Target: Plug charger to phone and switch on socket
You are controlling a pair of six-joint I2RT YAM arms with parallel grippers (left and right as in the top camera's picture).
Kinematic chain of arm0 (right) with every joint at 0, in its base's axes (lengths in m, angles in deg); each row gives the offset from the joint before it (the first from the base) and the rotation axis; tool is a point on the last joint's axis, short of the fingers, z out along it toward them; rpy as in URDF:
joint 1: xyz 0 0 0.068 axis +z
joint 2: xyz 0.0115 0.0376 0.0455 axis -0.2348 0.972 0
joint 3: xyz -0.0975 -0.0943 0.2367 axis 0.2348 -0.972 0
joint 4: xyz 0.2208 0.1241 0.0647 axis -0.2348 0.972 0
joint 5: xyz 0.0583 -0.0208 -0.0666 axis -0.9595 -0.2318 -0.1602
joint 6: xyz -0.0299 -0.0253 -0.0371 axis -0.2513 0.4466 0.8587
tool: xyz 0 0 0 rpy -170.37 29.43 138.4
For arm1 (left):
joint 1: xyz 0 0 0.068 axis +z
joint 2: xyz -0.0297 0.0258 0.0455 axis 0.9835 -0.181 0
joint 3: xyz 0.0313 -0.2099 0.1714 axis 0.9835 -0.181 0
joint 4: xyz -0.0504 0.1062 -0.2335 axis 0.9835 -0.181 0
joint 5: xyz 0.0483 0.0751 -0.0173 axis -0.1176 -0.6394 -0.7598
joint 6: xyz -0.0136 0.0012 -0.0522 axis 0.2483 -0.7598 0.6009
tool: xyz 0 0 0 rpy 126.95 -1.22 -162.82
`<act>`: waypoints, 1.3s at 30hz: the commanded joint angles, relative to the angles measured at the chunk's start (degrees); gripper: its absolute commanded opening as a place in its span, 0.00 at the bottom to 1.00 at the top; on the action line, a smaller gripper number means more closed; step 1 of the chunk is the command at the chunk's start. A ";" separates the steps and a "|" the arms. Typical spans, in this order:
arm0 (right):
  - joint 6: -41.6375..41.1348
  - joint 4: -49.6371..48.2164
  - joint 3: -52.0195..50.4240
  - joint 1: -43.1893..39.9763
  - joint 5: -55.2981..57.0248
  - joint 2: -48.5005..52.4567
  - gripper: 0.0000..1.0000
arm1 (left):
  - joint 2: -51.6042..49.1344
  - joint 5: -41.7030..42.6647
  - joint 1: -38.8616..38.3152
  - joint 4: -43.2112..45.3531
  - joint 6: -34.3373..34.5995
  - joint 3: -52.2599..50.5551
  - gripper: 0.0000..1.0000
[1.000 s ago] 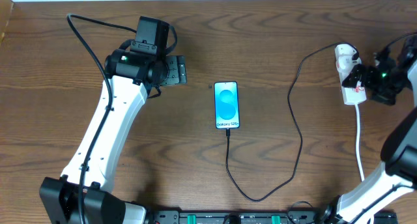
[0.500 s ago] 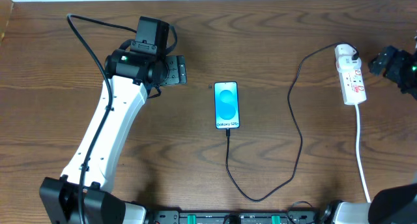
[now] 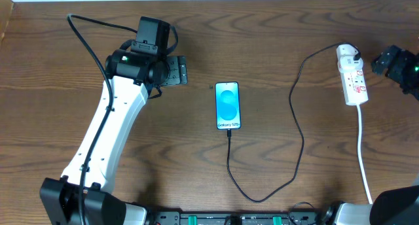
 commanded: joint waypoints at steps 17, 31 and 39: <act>-0.81 0.02 0.13 0.37 0.66 -0.37 0.99 | 5.46 -0.87 -0.28 -5.46 -0.35 -0.33 0.87; -0.81 0.02 0.13 0.37 0.66 -0.37 0.99 | 28.61 -6.54 -0.07 14.62 -0.57 -30.40 0.87; -0.81 0.02 0.13 0.37 0.66 -0.37 0.99 | 45.70 -6.45 3.10 33.62 -0.52 -51.12 0.87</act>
